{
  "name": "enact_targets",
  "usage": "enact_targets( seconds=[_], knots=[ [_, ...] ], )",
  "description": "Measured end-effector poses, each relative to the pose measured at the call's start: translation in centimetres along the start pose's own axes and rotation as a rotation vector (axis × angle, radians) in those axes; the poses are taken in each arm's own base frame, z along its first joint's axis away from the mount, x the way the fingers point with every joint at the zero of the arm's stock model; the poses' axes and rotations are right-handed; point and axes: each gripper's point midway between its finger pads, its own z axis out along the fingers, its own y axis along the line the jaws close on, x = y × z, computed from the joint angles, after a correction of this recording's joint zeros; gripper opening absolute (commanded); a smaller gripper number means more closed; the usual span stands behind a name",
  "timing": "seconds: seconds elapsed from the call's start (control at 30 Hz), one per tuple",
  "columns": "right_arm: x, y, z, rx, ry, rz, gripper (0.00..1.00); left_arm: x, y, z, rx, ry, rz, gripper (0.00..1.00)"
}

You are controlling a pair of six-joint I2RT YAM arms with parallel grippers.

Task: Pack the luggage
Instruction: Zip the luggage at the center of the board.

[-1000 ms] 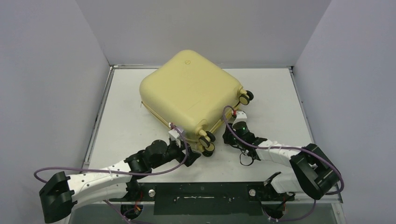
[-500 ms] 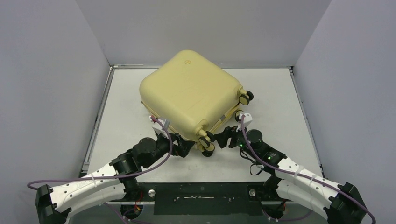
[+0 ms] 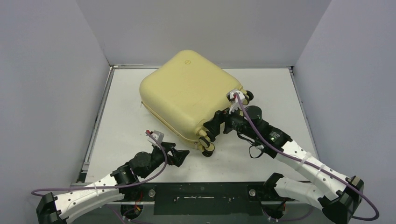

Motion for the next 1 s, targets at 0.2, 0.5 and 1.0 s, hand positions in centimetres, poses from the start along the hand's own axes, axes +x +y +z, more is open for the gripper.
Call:
enact_targets(
  seconds=[0.2,0.5,1.0],
  knots=[
    [3.9,-0.1,1.6,0.004,0.23,-0.01,0.81,2.0,0.9,1.0,-0.002,0.021,0.033,0.87],
    [7.9,1.2,2.5,-0.034,0.395,-0.003,0.69,4.6,1.2,3.0,-0.006,0.106,0.117,0.75],
    [7.3,2.5,3.8,-0.043,0.371,0.067,0.36,5.1,-0.9,5.4,0.041,0.105,0.168,0.42]
  ],
)
